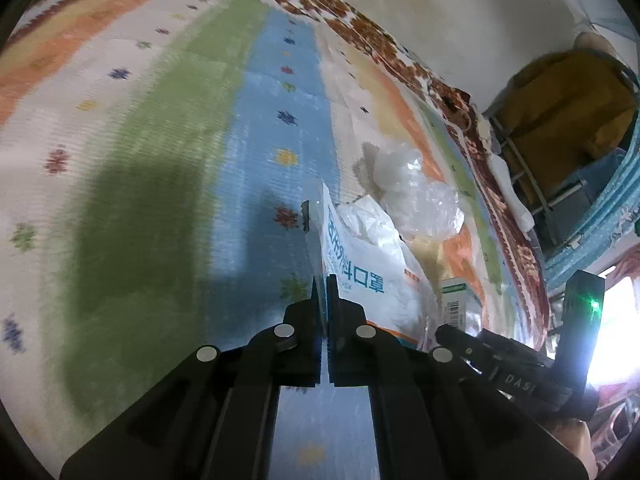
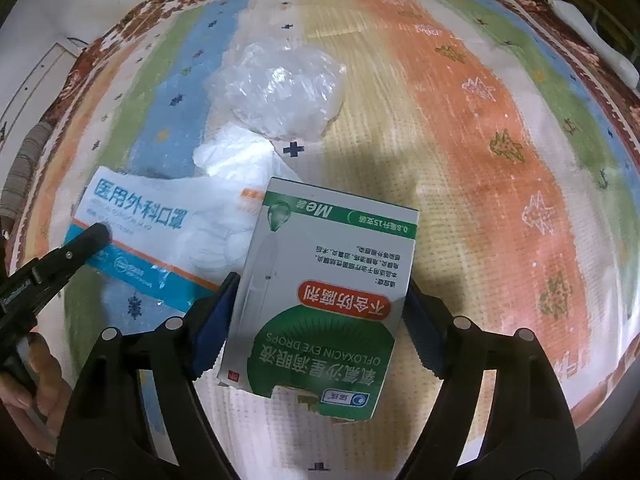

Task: Collect trash
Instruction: 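Grasp the blue-white mask box with the left tool while the right tool grasps the green eye-drop box, then lift both boxes and carry both tools over the bin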

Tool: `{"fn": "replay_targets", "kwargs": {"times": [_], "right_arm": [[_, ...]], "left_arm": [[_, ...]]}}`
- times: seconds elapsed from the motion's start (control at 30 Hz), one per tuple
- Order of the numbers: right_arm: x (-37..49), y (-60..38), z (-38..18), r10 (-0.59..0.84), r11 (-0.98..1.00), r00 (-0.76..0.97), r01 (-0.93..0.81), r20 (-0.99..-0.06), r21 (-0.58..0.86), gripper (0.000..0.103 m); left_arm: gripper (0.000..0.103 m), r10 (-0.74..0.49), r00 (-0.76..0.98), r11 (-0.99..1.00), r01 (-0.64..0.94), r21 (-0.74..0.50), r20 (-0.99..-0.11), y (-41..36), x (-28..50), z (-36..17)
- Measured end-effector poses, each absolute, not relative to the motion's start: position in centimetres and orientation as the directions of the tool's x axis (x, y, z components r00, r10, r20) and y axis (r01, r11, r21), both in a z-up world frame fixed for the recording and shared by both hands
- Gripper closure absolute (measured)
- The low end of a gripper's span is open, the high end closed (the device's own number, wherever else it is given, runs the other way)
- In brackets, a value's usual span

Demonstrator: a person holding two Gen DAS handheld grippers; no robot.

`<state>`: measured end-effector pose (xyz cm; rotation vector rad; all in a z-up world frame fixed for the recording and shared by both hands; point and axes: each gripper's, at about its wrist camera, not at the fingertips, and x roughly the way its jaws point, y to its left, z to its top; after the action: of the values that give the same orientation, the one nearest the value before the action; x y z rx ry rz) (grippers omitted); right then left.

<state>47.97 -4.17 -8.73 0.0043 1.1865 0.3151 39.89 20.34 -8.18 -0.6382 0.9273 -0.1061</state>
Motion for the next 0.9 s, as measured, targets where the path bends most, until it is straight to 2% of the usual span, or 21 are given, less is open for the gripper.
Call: {"fn": "replay_targets", "kwargs": {"times": [0.2, 0.43, 0.67, 0.9], "right_arm": [[46.6, -4.4, -7.3, 0.271, 0.941, 0.333, -0.29, -0.903, 0.175, 0.032], [43.8, -4.6, -4.1, 0.269, 0.918, 0.4, -0.383, -0.876, 0.107, 0.032], [41.2, -5.8, -1.2, 0.34, 0.894, 0.413, -0.42, -0.845, 0.155, 0.032], [37.6, -6.8, 1.5, 0.391, 0.868, 0.434, -0.466, -0.812, 0.169, 0.032]], "left_arm": [[0.103, -0.298, 0.619, 0.843, -0.186, -0.504, -0.727, 20.3, 37.5, -5.3], [0.103, -0.259, 0.638, 0.855, -0.196, -0.479, -0.725, 20.3, 35.0, -2.0], [0.103, -0.236, 0.647, 0.846, -0.23, -0.481, -0.725, 19.4, 32.5, 0.6], [0.103, -0.223, 0.671, 0.866, -0.197, -0.46, -0.707, 16.8, 29.4, 3.7]]}}
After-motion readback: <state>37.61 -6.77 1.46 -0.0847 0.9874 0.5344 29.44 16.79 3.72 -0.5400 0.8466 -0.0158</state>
